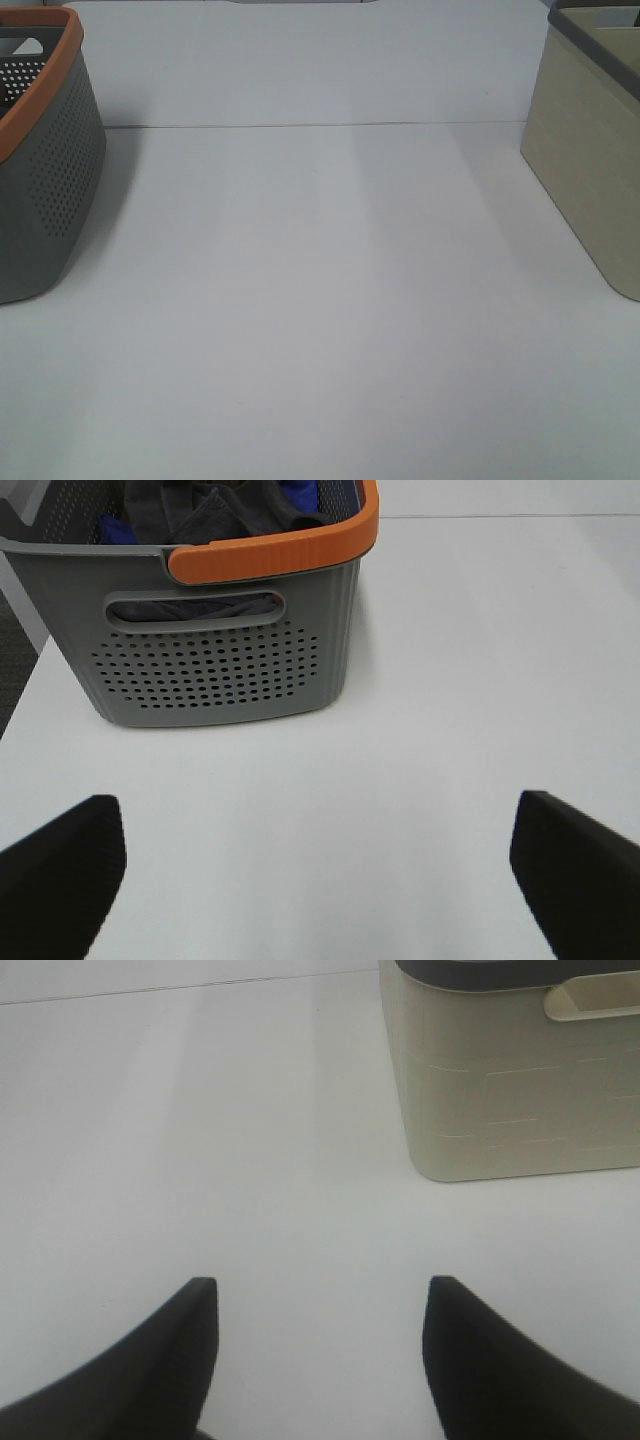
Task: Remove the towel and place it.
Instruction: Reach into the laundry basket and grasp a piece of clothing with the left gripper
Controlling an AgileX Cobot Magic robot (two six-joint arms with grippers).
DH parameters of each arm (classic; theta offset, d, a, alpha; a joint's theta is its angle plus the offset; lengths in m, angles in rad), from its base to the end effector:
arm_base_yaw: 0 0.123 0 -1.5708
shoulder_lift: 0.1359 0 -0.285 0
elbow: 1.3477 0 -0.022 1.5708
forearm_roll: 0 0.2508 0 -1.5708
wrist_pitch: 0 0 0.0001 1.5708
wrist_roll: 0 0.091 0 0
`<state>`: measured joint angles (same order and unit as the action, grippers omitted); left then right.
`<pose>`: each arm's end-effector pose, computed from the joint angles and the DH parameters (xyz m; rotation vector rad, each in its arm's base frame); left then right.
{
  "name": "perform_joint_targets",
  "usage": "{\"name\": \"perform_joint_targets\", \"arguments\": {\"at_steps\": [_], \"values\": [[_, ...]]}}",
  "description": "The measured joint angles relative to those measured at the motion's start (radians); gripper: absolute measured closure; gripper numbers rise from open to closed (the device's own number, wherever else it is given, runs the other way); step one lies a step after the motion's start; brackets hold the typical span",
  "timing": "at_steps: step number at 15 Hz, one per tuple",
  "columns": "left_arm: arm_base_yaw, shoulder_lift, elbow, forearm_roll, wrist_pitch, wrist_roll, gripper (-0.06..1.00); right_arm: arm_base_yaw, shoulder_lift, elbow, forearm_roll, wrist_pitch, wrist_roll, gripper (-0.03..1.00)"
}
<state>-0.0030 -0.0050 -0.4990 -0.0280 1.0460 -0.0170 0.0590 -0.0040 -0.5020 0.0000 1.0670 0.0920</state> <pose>-0.0049 -0.0022 0.2782 -0.0131 2.0255 -0.0461 -0.0059 -0.0004 0.2773 0.0338 2.0456 0.0943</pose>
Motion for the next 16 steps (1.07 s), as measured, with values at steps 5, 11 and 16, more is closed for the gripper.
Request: {"name": "perform_joint_targets", "arguments": {"at_steps": [5, 11, 16], "values": [[0.0, 0.0, 0.0, 0.0, 0.0, 0.0, -0.05, 0.0, 0.0, 0.0, 0.0, 0.0, 0.0, 0.36], [0.0, 0.0, 0.0, 0.0, 0.0, 0.0, -0.05, 0.0, 0.0, 0.0, 0.0, 0.0, 0.0, 0.36], [0.0, 0.0, 0.0, 0.0, 0.0, 0.0, -0.05, 0.0, 0.0, 0.0, 0.0, 0.0, 0.0, 0.36]]}}
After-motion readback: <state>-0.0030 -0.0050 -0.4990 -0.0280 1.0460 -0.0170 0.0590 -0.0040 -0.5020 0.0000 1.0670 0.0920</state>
